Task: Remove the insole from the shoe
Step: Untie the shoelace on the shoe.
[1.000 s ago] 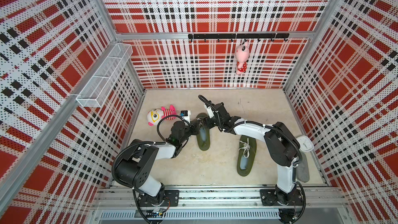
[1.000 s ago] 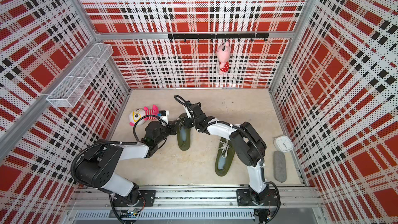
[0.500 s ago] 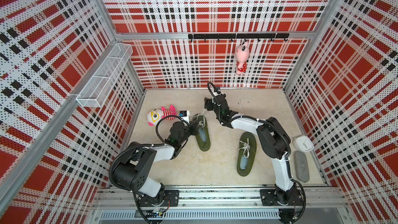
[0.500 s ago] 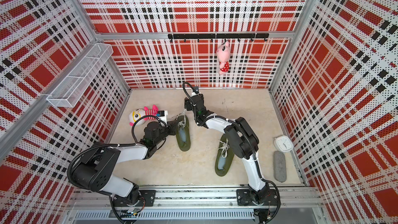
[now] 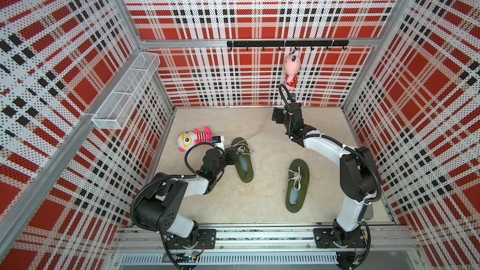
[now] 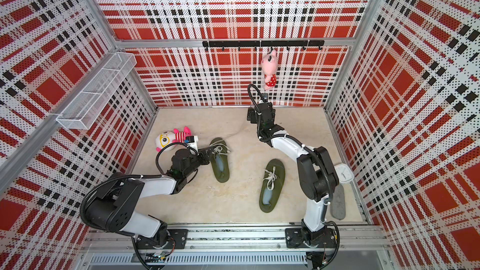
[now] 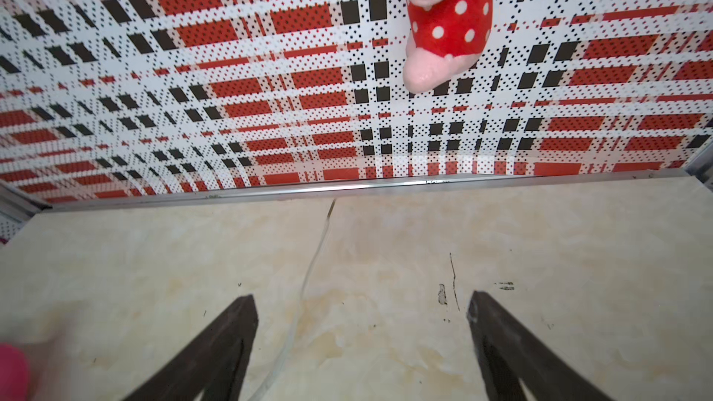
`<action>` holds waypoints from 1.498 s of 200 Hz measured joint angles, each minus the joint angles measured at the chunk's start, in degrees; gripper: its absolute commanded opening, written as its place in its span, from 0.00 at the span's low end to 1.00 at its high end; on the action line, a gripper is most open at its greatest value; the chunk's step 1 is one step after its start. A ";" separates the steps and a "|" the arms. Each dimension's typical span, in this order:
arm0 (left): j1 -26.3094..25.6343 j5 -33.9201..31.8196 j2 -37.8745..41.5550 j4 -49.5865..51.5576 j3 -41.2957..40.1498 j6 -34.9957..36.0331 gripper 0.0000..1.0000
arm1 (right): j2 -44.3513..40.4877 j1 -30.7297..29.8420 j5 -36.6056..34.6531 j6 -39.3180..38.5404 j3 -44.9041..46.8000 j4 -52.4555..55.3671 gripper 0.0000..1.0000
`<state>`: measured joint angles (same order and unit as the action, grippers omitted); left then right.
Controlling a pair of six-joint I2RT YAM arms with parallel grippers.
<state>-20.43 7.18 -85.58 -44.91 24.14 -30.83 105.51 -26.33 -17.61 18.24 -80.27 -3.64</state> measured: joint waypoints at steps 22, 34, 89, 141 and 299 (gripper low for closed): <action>2.43 0.55 3.54 1.38 -2.16 -0.50 0.50 | -0.11 0.52 4.48 -0.72 -0.85 10.38 0.93; 3.91 0.96 6.49 3.06 -3.78 -0.37 0.54 | -0.55 0.52 6.03 -1.11 0.15 14.97 0.93; 2.03 2.60 16.00 13.77 -6.54 1.86 0.68 | -5.86 -6.54 18.99 -1.60 8.09 23.80 0.90; -6.36 0.50 10.25 17.99 -5.33 1.57 0.68 | -1.25 -21.22 22.71 2.51 6.49 22.47 0.83; -5.20 -8.26 -1.38 17.97 1.42 -0.72 0.08 | 8.28 -20.94 9.88 4.90 1.03 24.81 0.57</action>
<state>-25.63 -1.08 -86.96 -26.94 25.56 -31.55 113.80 -47.27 -7.73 23.14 -79.24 21.17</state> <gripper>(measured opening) 0.157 0.636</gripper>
